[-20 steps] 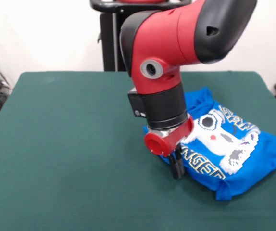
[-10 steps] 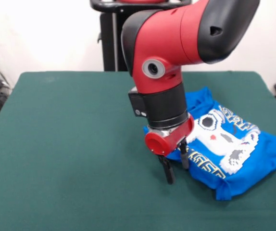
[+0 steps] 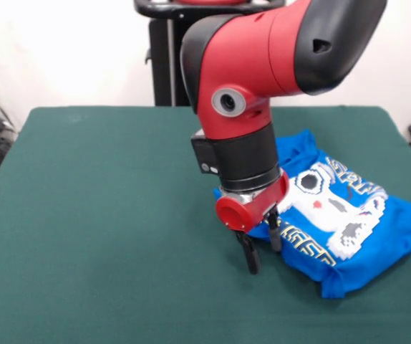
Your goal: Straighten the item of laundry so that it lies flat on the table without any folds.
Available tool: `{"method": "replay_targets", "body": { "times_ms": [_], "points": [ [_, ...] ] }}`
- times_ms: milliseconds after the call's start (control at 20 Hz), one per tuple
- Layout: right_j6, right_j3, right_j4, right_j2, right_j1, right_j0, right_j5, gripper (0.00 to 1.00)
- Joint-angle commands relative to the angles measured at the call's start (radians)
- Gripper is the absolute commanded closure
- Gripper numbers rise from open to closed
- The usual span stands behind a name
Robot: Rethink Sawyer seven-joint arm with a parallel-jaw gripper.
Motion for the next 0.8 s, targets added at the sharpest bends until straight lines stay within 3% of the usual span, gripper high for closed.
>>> {"method": "replay_targets", "body": {
  "times_ms": [50, 800],
  "points": [
    [0.058, 0.035, -0.011, 0.053, 0.046, 0.029, 0.017, 0.00],
    [0.046, 0.060, -0.005, 0.048, 0.021, 0.041, -0.013, 0.00]
  ]
}}
